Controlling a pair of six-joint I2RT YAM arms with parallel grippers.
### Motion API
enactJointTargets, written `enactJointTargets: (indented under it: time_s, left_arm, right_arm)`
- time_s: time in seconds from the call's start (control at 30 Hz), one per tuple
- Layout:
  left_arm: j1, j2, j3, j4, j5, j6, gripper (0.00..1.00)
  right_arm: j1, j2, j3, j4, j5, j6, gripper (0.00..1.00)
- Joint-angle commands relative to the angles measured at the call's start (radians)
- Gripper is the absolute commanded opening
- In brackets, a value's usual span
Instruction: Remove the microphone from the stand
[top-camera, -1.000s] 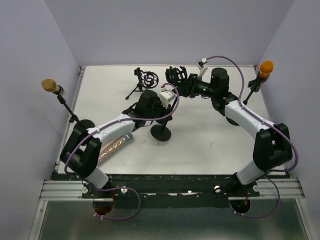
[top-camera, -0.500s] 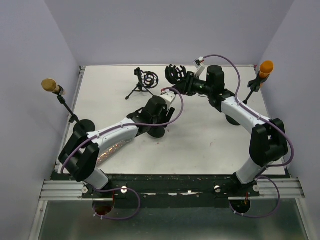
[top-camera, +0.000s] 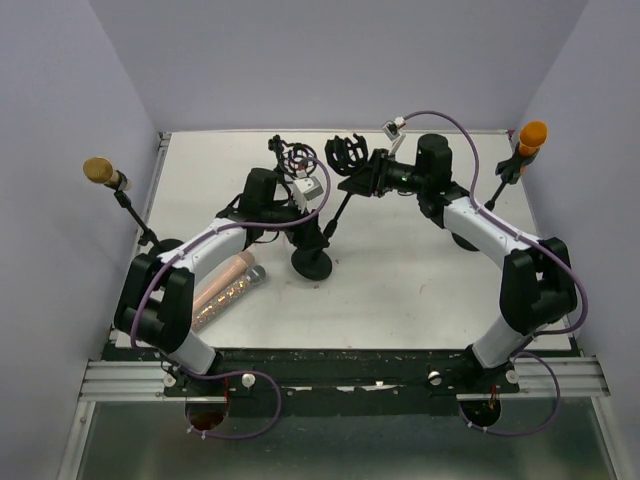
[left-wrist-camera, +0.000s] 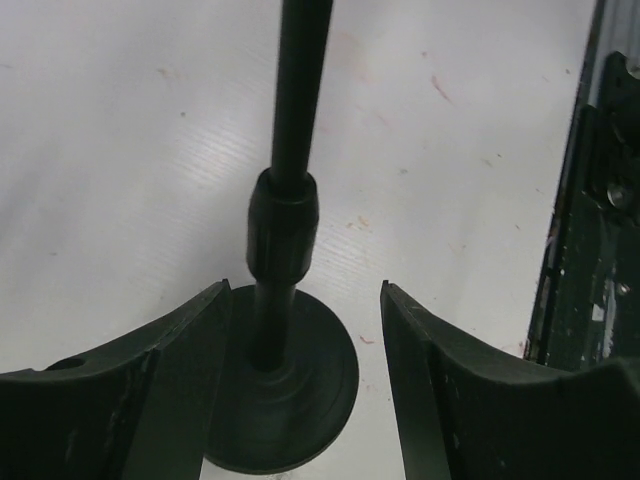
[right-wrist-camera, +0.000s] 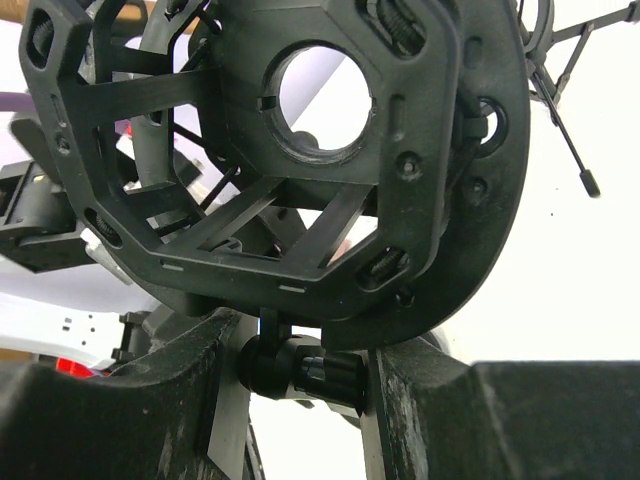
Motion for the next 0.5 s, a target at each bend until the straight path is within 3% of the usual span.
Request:
enactJointTargets:
  time_s: [0.0, 0.13, 0.2, 0.27, 0.3, 0.4, 0.47]
  left_arm:
    - [0.005, 0.065, 0.004, 0.069, 0.254, 0.035, 0.68]
    - [0.002, 0.105, -0.013, 0.269, 0.185, -0.122, 0.63]
    - [0.001, 0.127, 0.0, 0.31, 0.145, -0.17, 0.54]
    - [0.001, 0.142, 0.023, 0.299, 0.117, -0.181, 0.33]
    - [-0.001, 0.15, 0.046, 0.278, 0.108, -0.181, 0.01]
    - [-0.015, 0.128, 0.065, 0.187, 0.056, -0.134, 0.0]
    - [-0.042, 0.083, 0.053, 0.137, -0.049, -0.1, 0.0]
  right_arm:
    - [0.004, 0.009, 0.006, -0.043, -0.033, -0.07, 0.01]
    - [0.006, 0.023, 0.029, -0.07, -0.028, -0.095, 0.01]
    - [0.008, 0.028, 0.033, -0.074, -0.029, -0.098, 0.01]
    - [0.009, 0.038, 0.037, -0.074, -0.032, -0.09, 0.01]
    - [0.008, 0.043, 0.042, -0.074, -0.033, -0.08, 0.01]
    - [0.008, 0.057, 0.066, -0.089, 0.039, -0.003, 0.01]
    - [0.006, 0.063, 0.086, -0.093, 0.082, 0.054, 0.01]
